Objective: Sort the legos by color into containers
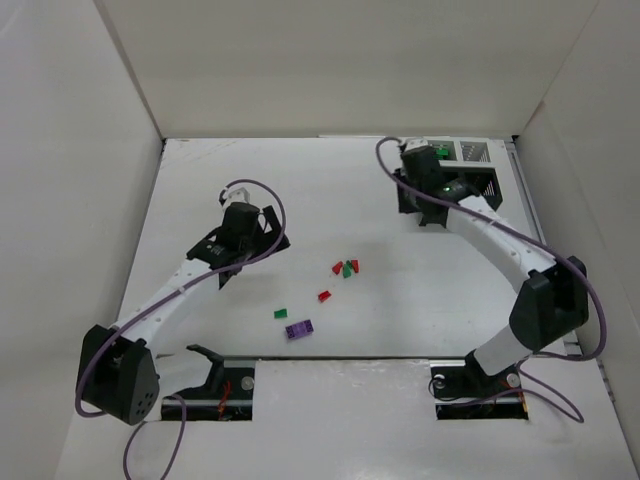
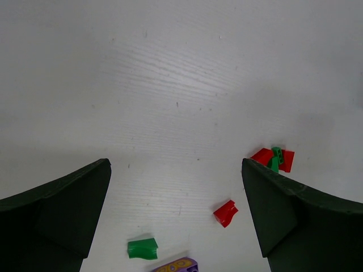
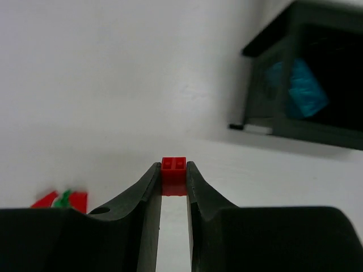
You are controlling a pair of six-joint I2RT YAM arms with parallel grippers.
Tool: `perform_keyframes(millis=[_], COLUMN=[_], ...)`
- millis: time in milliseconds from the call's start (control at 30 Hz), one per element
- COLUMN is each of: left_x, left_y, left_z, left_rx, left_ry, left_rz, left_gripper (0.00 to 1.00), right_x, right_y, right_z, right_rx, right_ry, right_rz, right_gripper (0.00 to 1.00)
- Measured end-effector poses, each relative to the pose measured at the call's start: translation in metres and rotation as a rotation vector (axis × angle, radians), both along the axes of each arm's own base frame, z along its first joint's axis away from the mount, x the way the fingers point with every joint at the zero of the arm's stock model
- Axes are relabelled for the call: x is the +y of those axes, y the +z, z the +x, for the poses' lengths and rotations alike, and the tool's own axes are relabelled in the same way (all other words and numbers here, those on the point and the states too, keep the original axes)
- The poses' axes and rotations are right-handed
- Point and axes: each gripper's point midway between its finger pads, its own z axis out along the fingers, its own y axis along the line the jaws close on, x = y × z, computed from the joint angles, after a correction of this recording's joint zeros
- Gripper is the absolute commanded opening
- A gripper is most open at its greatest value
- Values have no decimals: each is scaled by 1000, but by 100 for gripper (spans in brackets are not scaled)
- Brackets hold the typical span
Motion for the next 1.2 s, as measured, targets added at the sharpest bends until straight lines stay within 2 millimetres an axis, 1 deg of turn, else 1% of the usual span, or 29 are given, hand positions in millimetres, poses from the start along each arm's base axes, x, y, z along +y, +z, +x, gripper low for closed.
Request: perform_keyframes(millis=[100, 167, 200, 267, 333, 400, 467, 500, 667, 700, 767, 967, 1033, 1200], left_x=[-4, -7, -9, -12, -15, -17, -17, -17, -12, -11, -8, 0, 1, 2], left_y=[5, 10, 12, 16, 18, 18, 17, 16, 13, 14, 13, 14, 18, 31], left_z=[10, 18, 22, 31, 38, 44, 49, 50, 53, 54, 55, 55, 55, 53], left_rx=[-5, -11, -14, -21, -24, -22, -17, -14, -6, -6, -4, -4, -13, -48], left_ry=[-10, -17, -20, -27, -33, -39, -40, -40, -29, -27, -18, 5, 7, 11], left_rz=[10, 16, 20, 26, 33, 41, 49, 52, 63, 64, 65, 80, 79, 66], left_gripper=[100, 100, 100, 100, 100, 100, 100, 100, 100, 100, 100, 100, 100, 100], right_x=[-58, -94, -113, -144, -171, -190, -205, -213, -242, -245, -249, -249, -249, -249], right_y=[25, 38, 42, 50, 58, 63, 61, 57, 27, 22, 17, 18, 18, 19], right_z=[31, 44, 50, 57, 65, 73, 79, 81, 87, 88, 88, 88, 88, 89], right_rx=[-63, -93, -105, -122, -142, -157, -154, -146, -81, -71, -60, -63, -64, -68], right_ry=[-163, -257, -302, -378, -444, -492, -524, -542, -604, -612, -619, -619, -620, -618], right_rz=[7, 13, 15, 19, 20, 19, 14, 10, -12, -15, -18, -17, -17, -14], right_gripper=[16, 16, 16, 16, 16, 16, 19, 19, 23, 24, 24, 23, 21, 21])
